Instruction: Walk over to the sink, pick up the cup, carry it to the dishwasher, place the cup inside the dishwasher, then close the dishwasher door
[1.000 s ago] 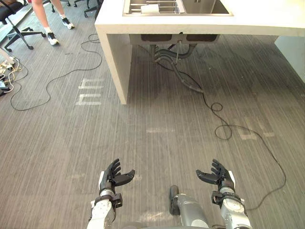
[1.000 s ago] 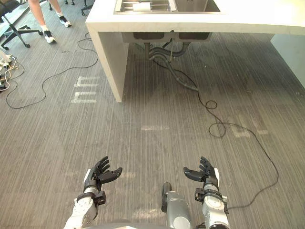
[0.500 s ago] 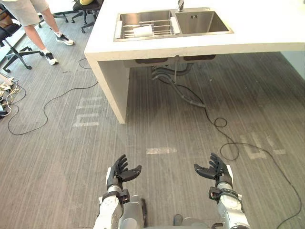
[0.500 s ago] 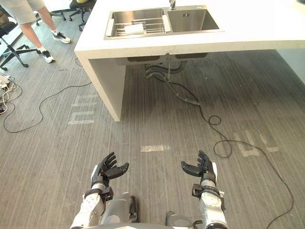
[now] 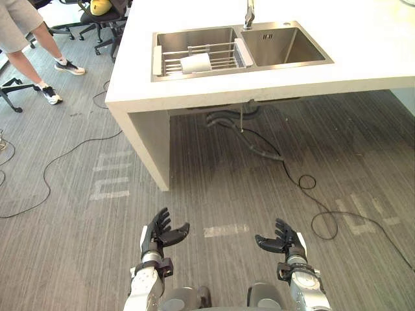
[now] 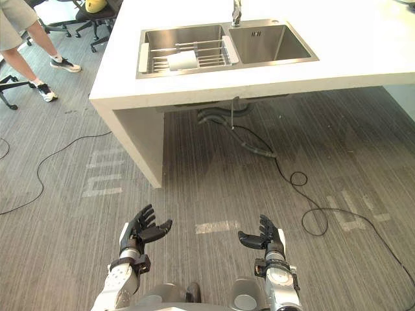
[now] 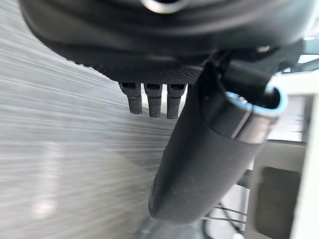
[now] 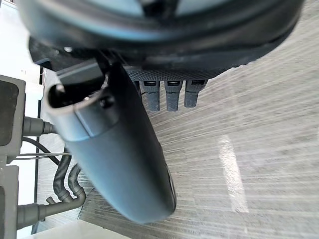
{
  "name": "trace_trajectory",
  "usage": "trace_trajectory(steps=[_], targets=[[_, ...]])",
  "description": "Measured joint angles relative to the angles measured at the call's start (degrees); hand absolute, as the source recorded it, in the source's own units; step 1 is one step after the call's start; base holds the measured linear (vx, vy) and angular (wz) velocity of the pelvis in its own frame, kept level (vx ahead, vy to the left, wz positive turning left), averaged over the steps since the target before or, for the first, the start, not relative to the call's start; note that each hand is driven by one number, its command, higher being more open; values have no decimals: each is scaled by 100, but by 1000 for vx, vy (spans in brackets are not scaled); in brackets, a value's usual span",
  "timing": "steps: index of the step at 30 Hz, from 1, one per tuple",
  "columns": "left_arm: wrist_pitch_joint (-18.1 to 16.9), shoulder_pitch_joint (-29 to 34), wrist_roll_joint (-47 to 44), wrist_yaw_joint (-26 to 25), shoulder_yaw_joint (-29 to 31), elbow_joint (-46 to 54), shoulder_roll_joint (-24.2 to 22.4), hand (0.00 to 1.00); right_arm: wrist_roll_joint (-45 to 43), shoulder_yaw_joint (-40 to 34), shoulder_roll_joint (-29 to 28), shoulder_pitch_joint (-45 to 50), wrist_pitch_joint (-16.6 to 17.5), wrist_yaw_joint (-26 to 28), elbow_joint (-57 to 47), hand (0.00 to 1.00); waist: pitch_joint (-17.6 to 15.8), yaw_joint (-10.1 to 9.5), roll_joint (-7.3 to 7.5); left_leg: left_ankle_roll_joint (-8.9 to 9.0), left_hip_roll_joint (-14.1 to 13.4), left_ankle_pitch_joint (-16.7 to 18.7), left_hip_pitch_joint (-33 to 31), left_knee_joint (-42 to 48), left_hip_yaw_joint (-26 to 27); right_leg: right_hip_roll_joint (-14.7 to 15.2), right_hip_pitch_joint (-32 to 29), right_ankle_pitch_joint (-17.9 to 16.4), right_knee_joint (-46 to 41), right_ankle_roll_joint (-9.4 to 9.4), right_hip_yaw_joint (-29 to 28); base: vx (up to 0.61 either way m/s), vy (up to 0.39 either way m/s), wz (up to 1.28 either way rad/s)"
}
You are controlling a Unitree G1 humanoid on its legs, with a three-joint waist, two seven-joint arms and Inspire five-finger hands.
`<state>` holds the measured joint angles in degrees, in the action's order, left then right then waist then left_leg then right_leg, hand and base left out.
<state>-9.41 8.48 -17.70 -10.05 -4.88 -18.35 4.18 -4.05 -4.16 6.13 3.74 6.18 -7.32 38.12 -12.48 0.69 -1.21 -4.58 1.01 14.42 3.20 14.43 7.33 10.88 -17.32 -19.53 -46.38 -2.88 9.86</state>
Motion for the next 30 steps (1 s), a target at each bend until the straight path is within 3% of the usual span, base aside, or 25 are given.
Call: trace_trajectory(steps=[2, 3, 4, 6, 9, 12, 13, 14, 16, 18, 20, 21, 24, 27, 28, 29, 30], targets=[[-92, -87, -34, -10, 24, 134, 5, 90, 44, 25, 36, -38, 0, 28, 82, 90, -17, 3, -63, 219, -265, 124, 219, 39, -51, -345, -223, 322, 1249, 27, 74, 345, -163, 4], [-95, -55, -33, -20, 70, 316, 71, 90, 103, 51, 50, 46, 16, 22, 64, 90, 34, 20, 41, 477, -261, 294, 364, 131, -69, -467, -115, 1701, 2422, 285, 51, 469, -211, 10], [-108, -97, -30, -44, 59, 334, -80, 90, 132, 48, 227, 89, 21, 8, 125, 90, 64, 23, -187, 553, -505, 422, 451, 284, -204, -643, -61, 1855, 2206, 178, 7, 484, -212, -3], [-113, -18, -26, -78, 53, 656, -206, 90, 143, 35, 365, 64, 22, 7, 78, 90, 163, 11, -322, 562, -623, 335, 423, 344, -274, -813, -32, 1776, 2300, 264, -5, 361, -170, -21], [-127, -109, -21, -80, -91, 1257, -248, 90, 143, -17, 421, 68, 34, -6, 42, 90, 162, 74, -358, 688, -723, -16, 395, 647, -479, -896, 307, 1614, 2515, 332, 135, 358, -183, 16], [-234, -113, -24, -92, -300, 1791, -244, 90, 140, 23, 390, 329, 54, 12, 20, 90, 153, 59, -368, 847, -884, -596, -119, 2328, -671, -1027, 1174, 1588, 3206, 335, 280, 256, -123, 26], [-277, -109, -26, -107, -384, 1996, -231, 90, 138, 38, 373, 383, 67, 10, 23, 90, 153, 21, -370, 900, -996, -612, -410, 3028, -629, -1059, 1476, 1589, 3508, 337, 278, 158, -54, 8], [-317, -108, -25, -105, -427, 2100, -222, 90, 138, 46, 370, 385, 67, 9, 26, 90, 160, 16, -386, 892, -1067, -476, -571, 3268, -563, -1087, 1596, 1588, 3643, 338, 278, 183, -49, 4], [-402, -110, -27, -99, -542, 2502, -199, 90, 136, 64, 354, 328, 77, 12, 30, 90, 159, -14, -400, 708, -1147, 53, -1109, 3552, -417, -1131, 1979, 1549, 4098, 400, 191, 172, -5, -7], [-419, -107, -25, -99, -590, 2732, -176, 90, 135, 62, 358, 321, 82, 11, 52, 90, 140, -115, -369, 693, -1040, 272, -1356, 3121, -330, -1074, 2146, 1548, 4243, 393, 66, 158, 97, -31], [-460, -110, -16, -124, -588, 2944, -163, 90, 135, 66, 368, 311, 86, 16, 103, 90, 144, -136, -397, 701, -801, 238, -1507, 1977, -331, -973, 2200, 1450, 4231, 241, -33, 147, 178, -30], [-494, -110, 101, -142, -586, 3101, -226, 90, 135, 65, 460, 327, 89, 17, 160, 90, 185, -140, -621, 581, -751, -705, -1414, 685, -351, -996, 2177, 1273, 4037, 46, -116, 222, 257, -28], [-566, -95, 210, -296, -566, 3287, -156, 90, 138, 222, 415, 378, 74, 55, 319, 90, 240, -169, -410, 425, -363, -718, -1122, 249, -138, -649, 2131, 1094, 3904, -216, -376, 216, 188, -10], [-580, -74, 352, -429, -572, 3492, -120, 90, 147, 244, 379, 360, 73, 96, 398, 90, 251, -279, -382, 203, -175, -488, -1043, 307, 77, -431, 2029, 945, 3646, -455, -666, 224, 162, -20], [-580, -73, 442, -484, -613, 3499, -93, 90, 151, 242, 374, 367, 73, 113, 464, 90, 250, -278, -376, 195, -86, -310, -861, 271, 113, -331, 1935, 829, 3138, -560, -739, 286, 158, -14], [-578, -58, 554, -520, -630, 3544, -61, 90, 163, 241, 371, 361, 73, 126, 507, 90, 247, -240, -370, 120, -25, -246, -666, 258, 138, -230, 1633, 632, 2231, -849, -830, 300, 143, -8], [-578, -54, 614, -522, -646, 3597, -25, 90, 177, 241, 360, 356, 73, 132, 523, 90, 244, -199, -349, 96, 10, -201, -585, 268, 137, -172, 1462, 592, 1722, -968, -856, 337, 101, 9]])
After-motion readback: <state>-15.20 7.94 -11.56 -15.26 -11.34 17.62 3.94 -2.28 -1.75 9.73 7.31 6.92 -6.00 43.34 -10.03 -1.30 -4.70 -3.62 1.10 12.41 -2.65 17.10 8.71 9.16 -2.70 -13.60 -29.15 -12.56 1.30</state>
